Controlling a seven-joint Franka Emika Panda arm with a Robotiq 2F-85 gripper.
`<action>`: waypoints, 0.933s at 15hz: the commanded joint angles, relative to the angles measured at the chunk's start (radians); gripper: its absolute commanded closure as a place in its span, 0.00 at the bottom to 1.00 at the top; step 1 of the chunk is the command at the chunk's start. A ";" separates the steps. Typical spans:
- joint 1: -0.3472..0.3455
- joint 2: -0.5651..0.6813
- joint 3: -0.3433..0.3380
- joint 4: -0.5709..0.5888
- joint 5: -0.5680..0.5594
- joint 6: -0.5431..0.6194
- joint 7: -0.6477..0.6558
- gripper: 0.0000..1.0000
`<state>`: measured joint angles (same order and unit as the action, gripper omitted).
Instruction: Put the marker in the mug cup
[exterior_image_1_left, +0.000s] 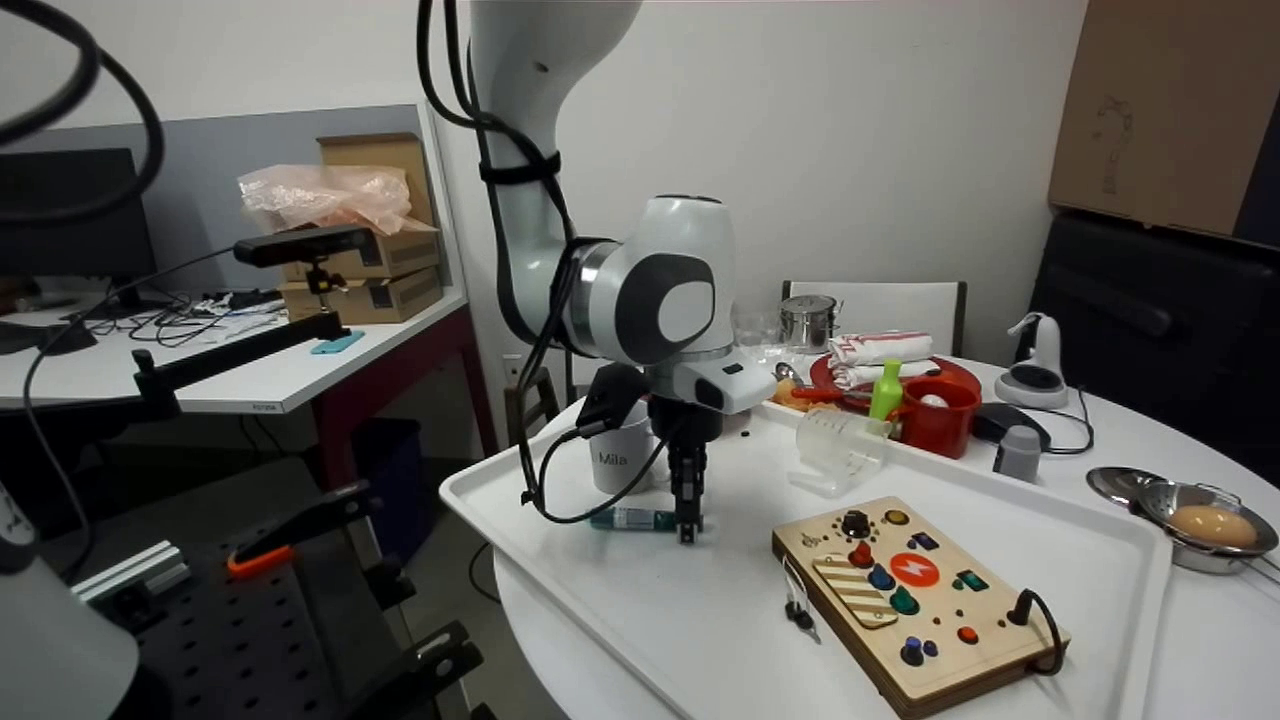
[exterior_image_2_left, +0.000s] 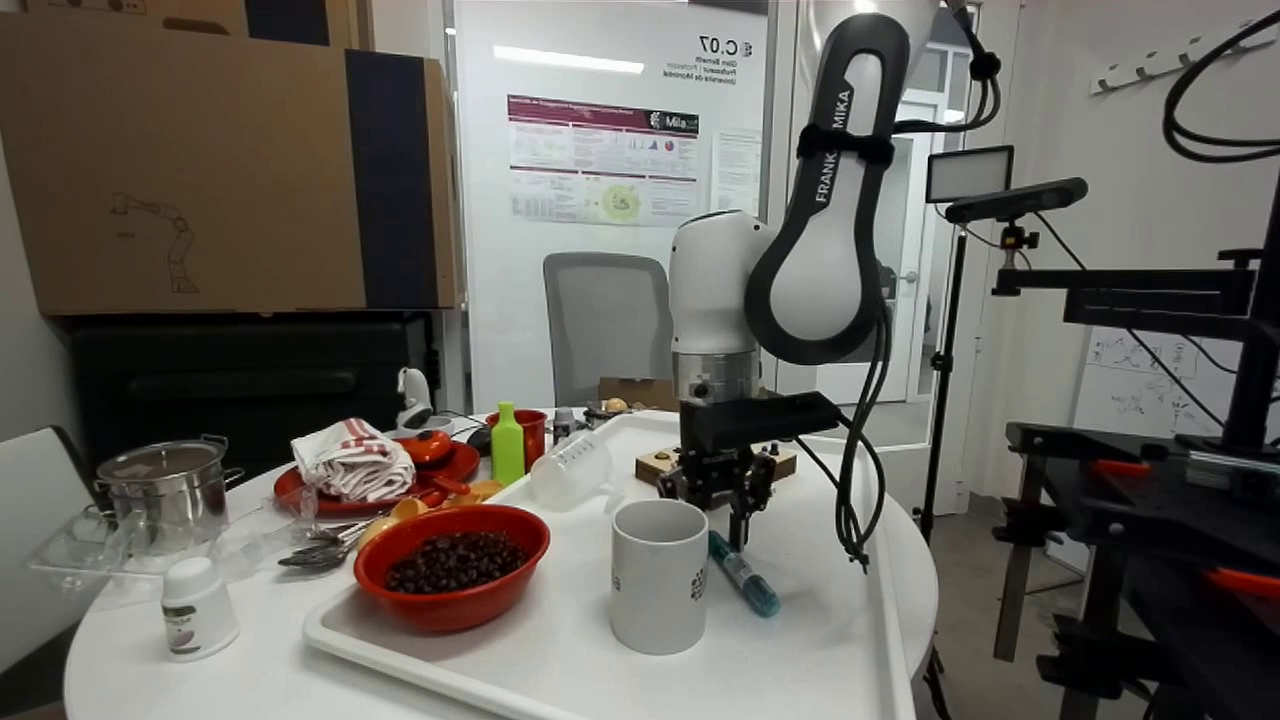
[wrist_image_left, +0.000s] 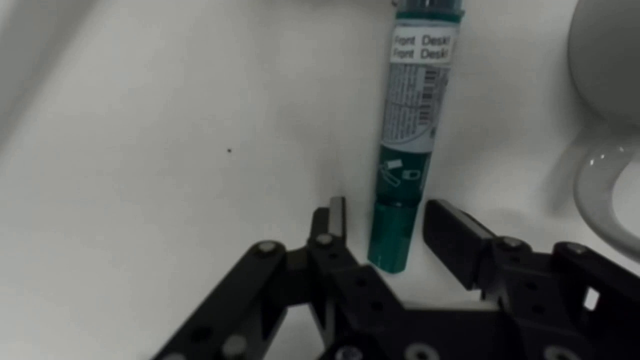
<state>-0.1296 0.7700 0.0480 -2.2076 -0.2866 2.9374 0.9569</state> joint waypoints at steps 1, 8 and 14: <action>0.071 0.019 -0.045 0.018 0.176 0.006 -0.145 0.87; 0.162 -0.008 -0.110 0.000 0.352 0.013 -0.284 0.94; 0.321 -0.127 -0.273 -0.108 0.362 0.127 -0.294 0.94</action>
<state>0.0985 0.7338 -0.1443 -2.2254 0.0418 3.0031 0.6944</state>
